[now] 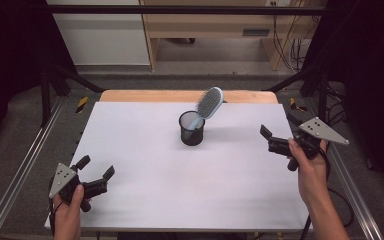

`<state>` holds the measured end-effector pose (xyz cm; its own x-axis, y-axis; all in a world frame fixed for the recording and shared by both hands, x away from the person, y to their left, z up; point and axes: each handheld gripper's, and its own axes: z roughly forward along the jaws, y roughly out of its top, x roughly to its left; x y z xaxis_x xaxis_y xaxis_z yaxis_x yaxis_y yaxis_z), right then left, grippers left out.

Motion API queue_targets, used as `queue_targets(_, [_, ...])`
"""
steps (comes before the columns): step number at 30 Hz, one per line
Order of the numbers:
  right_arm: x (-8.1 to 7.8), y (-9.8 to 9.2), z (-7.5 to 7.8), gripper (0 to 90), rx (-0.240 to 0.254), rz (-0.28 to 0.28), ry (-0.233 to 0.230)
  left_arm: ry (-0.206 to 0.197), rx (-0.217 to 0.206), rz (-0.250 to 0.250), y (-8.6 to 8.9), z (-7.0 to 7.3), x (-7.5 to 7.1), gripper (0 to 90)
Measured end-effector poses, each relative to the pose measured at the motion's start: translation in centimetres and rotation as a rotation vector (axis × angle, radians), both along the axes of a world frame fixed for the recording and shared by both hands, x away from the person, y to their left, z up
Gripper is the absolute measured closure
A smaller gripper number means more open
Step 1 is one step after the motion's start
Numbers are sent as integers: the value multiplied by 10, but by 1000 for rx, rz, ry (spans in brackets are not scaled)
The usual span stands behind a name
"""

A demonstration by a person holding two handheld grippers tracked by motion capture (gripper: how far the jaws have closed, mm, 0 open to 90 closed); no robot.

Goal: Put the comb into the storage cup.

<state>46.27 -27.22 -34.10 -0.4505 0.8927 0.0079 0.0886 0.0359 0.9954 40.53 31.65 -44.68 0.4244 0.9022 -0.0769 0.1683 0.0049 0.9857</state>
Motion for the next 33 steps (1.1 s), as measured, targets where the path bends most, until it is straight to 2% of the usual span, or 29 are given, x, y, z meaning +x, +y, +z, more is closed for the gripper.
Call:
queue_targets(9, [-9,-15,-13,22,12,-15,3,-3,2,5,3,0,0,27])
queue_targets(26, [-29,-30,-38,22,-1,-19,17,-8,-7,15,7,1,0,28])
queue_targets(33, [-38,-37,-49,22,-6,-31,30,-20,-31,23,11,2,0,27])
